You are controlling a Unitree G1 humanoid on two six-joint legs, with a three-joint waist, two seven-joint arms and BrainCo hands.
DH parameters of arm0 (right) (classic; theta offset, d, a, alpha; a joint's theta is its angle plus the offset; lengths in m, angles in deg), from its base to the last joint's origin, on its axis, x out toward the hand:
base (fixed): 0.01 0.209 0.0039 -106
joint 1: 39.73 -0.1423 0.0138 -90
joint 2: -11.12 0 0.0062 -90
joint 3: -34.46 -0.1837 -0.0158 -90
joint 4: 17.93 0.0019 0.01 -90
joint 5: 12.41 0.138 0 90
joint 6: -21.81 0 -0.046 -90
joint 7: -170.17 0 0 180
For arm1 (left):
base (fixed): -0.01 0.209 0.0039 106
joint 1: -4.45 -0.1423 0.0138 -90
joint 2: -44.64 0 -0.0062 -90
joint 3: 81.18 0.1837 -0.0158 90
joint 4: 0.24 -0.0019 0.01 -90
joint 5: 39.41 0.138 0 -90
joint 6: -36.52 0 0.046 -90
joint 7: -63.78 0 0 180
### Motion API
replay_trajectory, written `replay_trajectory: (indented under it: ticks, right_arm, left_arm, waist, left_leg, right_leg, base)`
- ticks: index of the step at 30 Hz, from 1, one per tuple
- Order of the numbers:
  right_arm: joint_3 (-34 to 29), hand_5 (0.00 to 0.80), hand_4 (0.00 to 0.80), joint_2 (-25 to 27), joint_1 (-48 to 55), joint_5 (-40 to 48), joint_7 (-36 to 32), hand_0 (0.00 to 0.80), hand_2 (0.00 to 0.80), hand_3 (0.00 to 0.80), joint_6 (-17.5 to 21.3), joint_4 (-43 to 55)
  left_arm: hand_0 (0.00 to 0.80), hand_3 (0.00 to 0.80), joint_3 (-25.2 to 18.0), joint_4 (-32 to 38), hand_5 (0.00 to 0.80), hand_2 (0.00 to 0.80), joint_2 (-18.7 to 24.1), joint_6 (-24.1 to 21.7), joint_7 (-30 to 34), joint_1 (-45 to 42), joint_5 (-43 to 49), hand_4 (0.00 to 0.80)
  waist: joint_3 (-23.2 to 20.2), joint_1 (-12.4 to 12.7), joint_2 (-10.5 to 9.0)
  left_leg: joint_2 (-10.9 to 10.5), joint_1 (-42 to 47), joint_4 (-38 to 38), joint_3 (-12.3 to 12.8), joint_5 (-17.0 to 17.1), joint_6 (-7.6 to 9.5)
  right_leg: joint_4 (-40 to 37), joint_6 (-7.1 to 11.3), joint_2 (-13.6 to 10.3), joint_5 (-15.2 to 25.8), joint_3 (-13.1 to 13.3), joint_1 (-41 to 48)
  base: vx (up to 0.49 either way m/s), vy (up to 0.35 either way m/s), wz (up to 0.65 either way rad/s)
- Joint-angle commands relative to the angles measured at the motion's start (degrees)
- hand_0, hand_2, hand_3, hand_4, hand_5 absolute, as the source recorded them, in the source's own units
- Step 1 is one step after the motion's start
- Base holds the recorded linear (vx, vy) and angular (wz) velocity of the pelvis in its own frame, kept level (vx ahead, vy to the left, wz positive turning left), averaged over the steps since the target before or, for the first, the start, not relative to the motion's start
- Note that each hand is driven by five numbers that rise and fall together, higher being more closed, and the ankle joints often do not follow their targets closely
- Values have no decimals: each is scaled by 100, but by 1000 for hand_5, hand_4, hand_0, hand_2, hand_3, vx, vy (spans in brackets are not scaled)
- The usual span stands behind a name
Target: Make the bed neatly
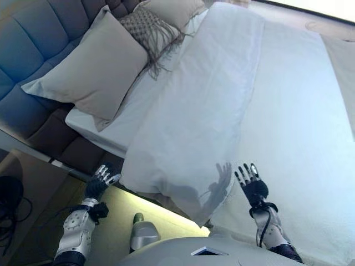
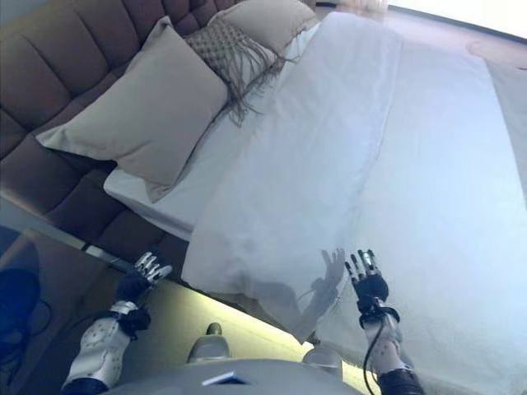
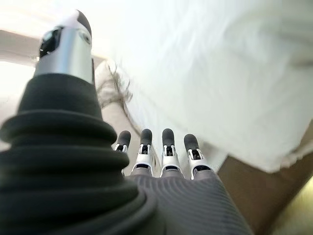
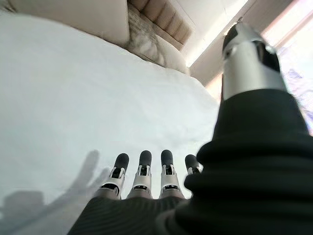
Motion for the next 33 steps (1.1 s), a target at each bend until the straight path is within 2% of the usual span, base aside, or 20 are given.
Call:
replay_trajectory:
  ticks: [1, 3, 5, 8, 12, 14, 16, 19, 20, 22, 25, 27, 29, 33]
  right_arm:
    - [-384, 0, 0, -38, -202, -8, 17, 0, 0, 0, 226, 482]
    - [-442, 0, 0, -249, -265, -44, 55, 0, 0, 0, 209, 473]
    - [-413, 0, 0, -379, -293, -89, -23, 0, 0, 0, 170, 429]
    - [-318, 0, 0, -482, -240, -127, -207, 0, 0, 0, 62, 417]
    - [-137, 0, 0, -512, -168, -71, -201, 0, 0, 0, 138, 462]
    - [-35, 0, 0, -502, -136, -44, -113, 0, 0, 0, 175, 458]
    - [59, 0, 0, -483, -147, 22, -128, 0, 0, 0, 215, 396]
    - [170, 0, 0, -464, -219, 20, -240, 0, 0, 0, 223, 291]
    - [176, 0, 0, -444, -259, -22, -243, 0, 0, 0, 98, 271]
    - [162, 0, 0, -368, -293, -83, -222, 0, 0, 0, -132, 222]
    - [237, 0, 0, -199, -174, -60, -292, 0, 0, 0, -298, 382]
    - [195, 0, 0, -83, -84, 37, -261, 0, 0, 0, -242, 409]
    - [126, 0, 0, 14, -56, 81, -375, 0, 0, 0, -140, 449]
    - [-76, 0, 0, -35, 38, 48, -407, 0, 0, 0, -69, 416]
  left_arm:
    - [0, 0, -19, 293, 0, 0, 190, -220, 88, 375, 172, 0]
    - [0, 0, 35, 289, 0, 0, 293, -125, 73, 507, 255, 0]
    - [0, 0, -14, 355, 0, 0, 385, -43, 12, 576, 299, 0]
    - [0, 0, -54, 366, 0, 0, 386, -36, -226, 598, 296, 0]
    - [0, 0, 18, 158, 0, 0, 264, -172, -453, 593, 391, 0]
    - [0, 0, 97, -28, 0, 0, 197, -283, -534, 654, 299, 0]
    - [0, 0, 84, -76, 0, 0, 113, -271, -532, 679, 170, 0]
    - [0, 0, 62, -65, 0, 0, 64, -245, -577, 688, 139, 0]
    - [0, 0, 24, -99, 0, 0, 65, -251, -587, 674, 113, 0]
    - [0, 0, -31, -111, 0, 0, 81, -199, -660, 587, 130, 0]
    - [0, 0, 22, -61, 0, 0, 62, -232, -681, 578, 146, 0]
    - [0, 0, 88, -92, 0, 0, 15, -267, -569, 667, 143, 0]
    - [0, 0, 137, -15, 0, 0, -86, -193, -341, 664, 13, 0]
    - [0, 0, 264, -355, 0, 0, -514, 706, 189, 520, -1453, 0]
  waist:
    - [21, 37, 59]
    - [24, -49, -6]
    - [17, -51, -10]
    - [-75, 10, 111]
    - [-205, 89, 135]
    - [-234, 108, 118]
    - [-240, 164, 87]
    - [-227, 226, -2]
    - [-232, 216, -27]
    - [-204, 240, -69]
    - [-114, 278, -270]
    - [-28, 314, -343]
    - [57, 276, -371]
    - [-20, 76, -173]
  left_leg:
    - [-358, -53, 789, 49, -580, 626]
    - [-663, 40, 726, 318, -708, 823]
    - [-867, 172, 534, 522, -730, 980]
    - [-1057, 198, 140, 534, -487, 1216]
    - [-1246, 59, -1, 322, -267, 1378]
    - [-1310, 11, -38, 235, -204, 1439]
    - [-1275, 23, -108, 208, -136, 1373]
    - [-1080, -4, -109, 244, -63, 1110]
    - [-890, -50, -106, 269, -7, 940]
    - [-506, -79, -171, 405, 144, 676]
    - [-10, -500, -191, 499, 545, 395]
    - [35, -789, 9, 417, 569, 348]
    - [-35, -916, 561, 422, 283, 410]
    - [-171, -660, 346, 474, 267, 508]
  right_leg:
    - [359, 31, -558, 570, 218, -293]
    - [276, 174, -865, 1268, 206, -480]
    - [662, 215, -912, 1540, 65, -795]
    - [1452, 8, -501, 1089, 10, -908]
    - [2130, -226, -209, 796, 91, -916]
    - [2325, -311, -186, 709, 81, -903]
    - [2106, -349, -189, 657, -9, -788]
    - [1242, -336, -138, 587, -124, -533]
    - [942, -342, -57, 440, -114, -491]
    - [638, -283, 162, 45, -281, -239]
    - [240, -329, 542, -100, -404, 49]
    - [101, -368, 628, -88, -474, 164]
    - [76, -432, 580, -51, -502, 104]
    - [170, -376, 488, -20, -320, 47]
  base:
    - [-33, 308, -16]
    - [-58, 259, -19]
    - [-108, 283, -11]
    - [-136, 261, -42]
    - [-101, 114, -24]
    - [-113, 3, -4]
    - [-101, -136, -12]
    - [-104, -304, -12]
    - [-73, -325, -1]
    - [-51, -345, 6]
    - [-117, -344, 1]
    - [-212, -221, 5]
    - [-180, -84, 3]
    - [41, 129, -5]
